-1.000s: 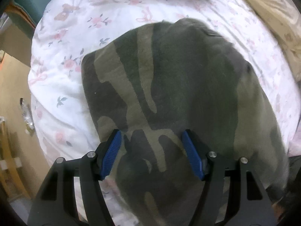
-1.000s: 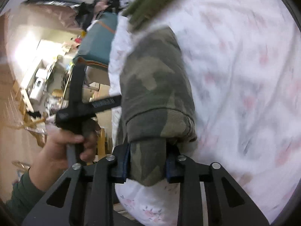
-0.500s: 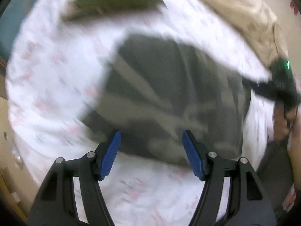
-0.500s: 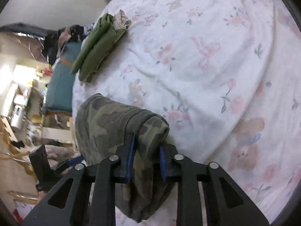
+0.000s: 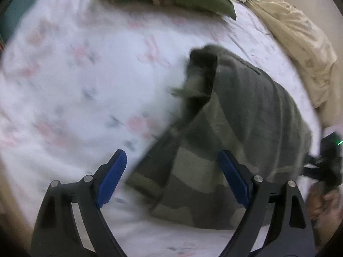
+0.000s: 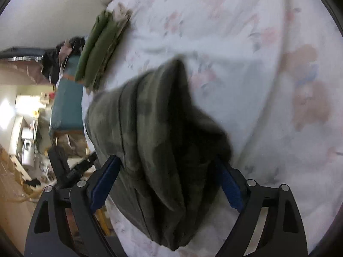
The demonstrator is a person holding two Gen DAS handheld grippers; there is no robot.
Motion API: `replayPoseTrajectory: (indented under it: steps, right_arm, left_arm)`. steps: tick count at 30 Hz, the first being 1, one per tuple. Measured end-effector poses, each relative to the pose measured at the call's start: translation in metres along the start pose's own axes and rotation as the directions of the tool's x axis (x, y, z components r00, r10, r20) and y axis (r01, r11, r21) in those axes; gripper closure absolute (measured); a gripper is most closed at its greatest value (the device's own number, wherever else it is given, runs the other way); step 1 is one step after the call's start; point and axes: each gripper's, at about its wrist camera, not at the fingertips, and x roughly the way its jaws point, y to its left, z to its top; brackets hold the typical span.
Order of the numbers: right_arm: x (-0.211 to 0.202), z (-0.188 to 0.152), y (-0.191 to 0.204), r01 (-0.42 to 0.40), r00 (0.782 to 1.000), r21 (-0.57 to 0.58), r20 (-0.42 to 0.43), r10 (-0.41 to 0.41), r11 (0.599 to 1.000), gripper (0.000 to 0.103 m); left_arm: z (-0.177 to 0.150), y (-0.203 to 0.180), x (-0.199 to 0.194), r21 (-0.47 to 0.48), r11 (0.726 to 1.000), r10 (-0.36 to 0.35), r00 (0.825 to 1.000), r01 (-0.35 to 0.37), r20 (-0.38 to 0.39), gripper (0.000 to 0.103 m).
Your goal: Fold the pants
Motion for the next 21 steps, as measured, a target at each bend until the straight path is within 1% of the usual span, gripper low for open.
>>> replayPoseTrajectory:
  steps: [1,2,3,4,5,6,7,8,10,13,15,17,18,19,21]
  right_arm:
    - [0.004,-0.001,0.004,-0.007,1.0,-0.023,-0.002,0.007,1.0,0.032]
    - [0.006,-0.001,0.007,-0.013,1.0,-0.039,-0.001,0.013,0.999,0.04]
    - [0.006,-0.002,0.008,-0.022,1.0,-0.049,0.004,0.023,0.999,0.046]
    - [0.006,-0.004,0.012,-0.02,1.0,-0.072,0.005,0.02,0.997,0.054]
    - [0.005,-0.005,0.015,-0.009,1.0,-0.092,0.005,0.01,0.996,0.063]
    - [0.003,-0.007,0.021,-0.002,1.0,-0.124,0.011,0.004,0.992,0.068]
    - [0.002,-0.007,0.026,0.005,1.0,-0.145,0.02,-0.002,0.989,0.073]
    - [-0.001,-0.008,0.035,0.028,0.999,-0.19,0.042,-0.021,0.981,0.077]
    - [-0.006,-0.003,0.048,0.042,0.998,-0.234,0.06,-0.028,0.971,0.081]
    - [-0.019,0.017,0.063,0.053,0.997,-0.282,0.071,-0.034,0.958,0.082]
    - [-0.027,0.037,0.073,0.059,0.997,-0.325,0.068,-0.039,0.944,0.082]
    - [-0.026,0.051,0.077,0.062,0.998,-0.363,0.026,-0.057,0.93,0.082]
    - [-0.02,0.058,0.079,0.065,0.997,-0.391,-0.01,-0.074,0.918,0.082]
    - [-0.011,0.059,0.077,0.07,0.994,-0.408,-0.053,-0.101,0.91,0.081]
    - [0.002,0.057,0.065,0.11,0.982,-0.398,-0.1,-0.163,0.911,0.076]
  left_arm:
    - [0.001,0.002,0.004,-0.007,1.0,-0.026,0.999,0.026,-0.024,0.017]
    - [-0.001,-0.001,0.006,0.019,0.999,-0.029,0.999,0.03,-0.04,0.017]
    - [-0.003,-0.004,0.006,0.056,0.998,-0.017,0.999,0.019,-0.045,0.018]
    - [-0.008,-0.011,0.007,0.095,0.995,-0.002,0.999,0.006,-0.043,0.031]
    - [-0.011,-0.016,0.008,0.137,0.99,-0.007,0.998,0.015,-0.058,0.049]
    - [-0.013,-0.024,0.011,0.183,0.983,-0.01,0.996,0.025,-0.085,0.073]
    - [-0.014,-0.033,0.01,0.198,0.98,0.008,0.996,0.01,-0.089,0.08]
    - [-0.014,-0.036,0.007,0.201,0.98,0.007,0.997,0.01,-0.081,0.083]
    - [-0.014,-0.038,-0.004,0.186,0.982,0.008,0.998,0.003,-0.061,0.086]
    - [-0.024,-0.058,-0.038,0.177,0.984,-0.014,1.0,0.013,0.003,0.088]
    - [-0.04,-0.073,-0.054,0.161,0.987,-0.013,1.0,0.013,0.0,0.088]
    - [-0.063,-0.084,-0.059,0.131,0.991,0.002,1.0,0.0,-0.01,0.088]
    - [-0.075,-0.084,-0.057,0.09,0.996,0.009,1.0,-0.007,-0.022,0.088]
    - [-0.093,-0.084,-0.049,0.026,1.0,0.012,0.998,-0.01,-0.055,0.088]
    - [-0.114,-0.08,-0.038,-0.043,0.999,0.013,0.997,-0.016,-0.072,0.088]
